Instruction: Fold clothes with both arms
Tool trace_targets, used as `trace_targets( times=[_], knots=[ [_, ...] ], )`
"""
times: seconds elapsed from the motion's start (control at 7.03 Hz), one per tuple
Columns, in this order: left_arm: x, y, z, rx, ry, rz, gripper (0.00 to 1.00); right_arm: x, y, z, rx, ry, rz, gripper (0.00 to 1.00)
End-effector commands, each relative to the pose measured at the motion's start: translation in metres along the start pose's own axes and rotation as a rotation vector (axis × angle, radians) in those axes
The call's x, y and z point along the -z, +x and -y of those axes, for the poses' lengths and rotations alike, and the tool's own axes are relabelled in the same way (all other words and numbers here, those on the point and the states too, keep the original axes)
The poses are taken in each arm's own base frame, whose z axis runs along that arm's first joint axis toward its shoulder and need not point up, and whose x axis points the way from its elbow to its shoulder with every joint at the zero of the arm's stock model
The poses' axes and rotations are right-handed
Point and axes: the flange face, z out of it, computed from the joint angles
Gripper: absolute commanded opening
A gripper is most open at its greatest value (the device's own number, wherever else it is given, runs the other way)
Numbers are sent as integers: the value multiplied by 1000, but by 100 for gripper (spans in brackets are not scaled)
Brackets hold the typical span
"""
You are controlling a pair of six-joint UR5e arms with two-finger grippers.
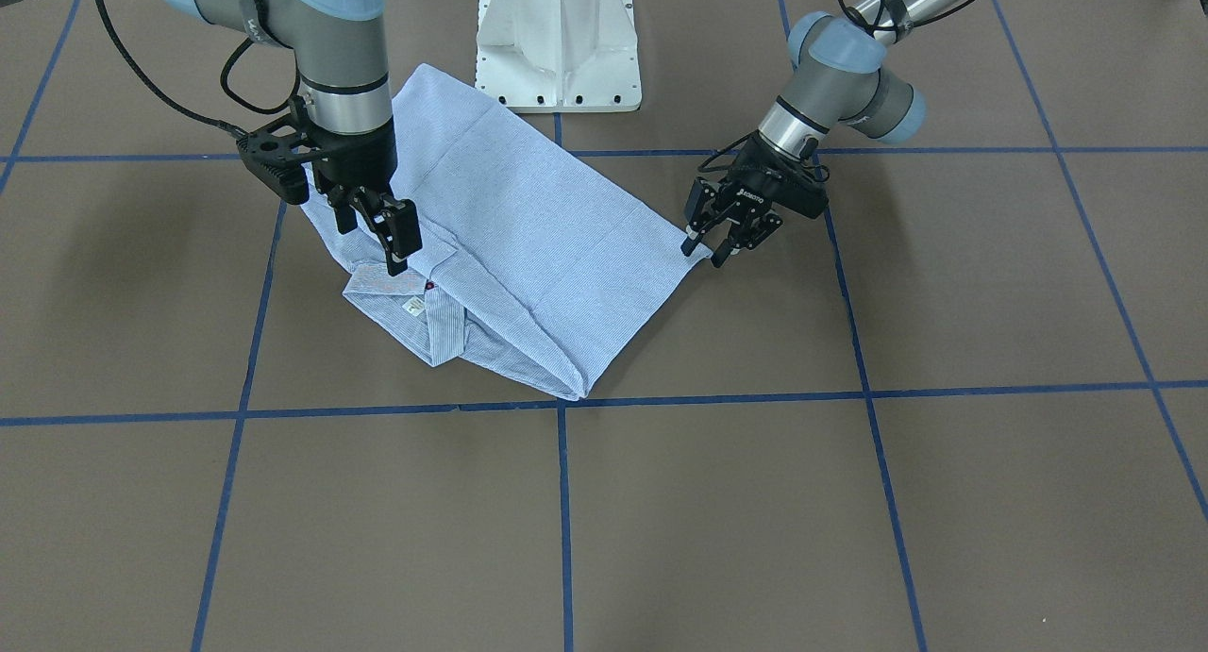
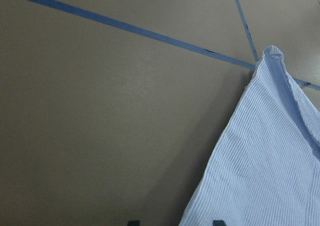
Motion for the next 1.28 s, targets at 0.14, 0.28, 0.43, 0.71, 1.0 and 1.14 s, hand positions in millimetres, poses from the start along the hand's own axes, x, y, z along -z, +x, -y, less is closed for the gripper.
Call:
trace_targets(
  times=[0.14,0.28,0.43,0.71,1.0,1.14],
  knots=[
    [0,-3,0,1,0,8,57,0,0,-1,-2,-8,-3,100],
    [0,2,0,4,-1,7,57,1,0,0,-3,-9,-2,100],
    [0,-1,0,5,-2,13,57,1,0,2,-5,-7,-2,100],
    [0,-6,-2,4,-6,21,55,1,0,3,-5,-6,-2,100],
    [0,0,-2,7,-7,10,53,1,-1,4,-10,-13,-5,100],
    [0,1,-4,7,-11,9,52,2,-1,6,-13,-18,-6,100]
  ],
)
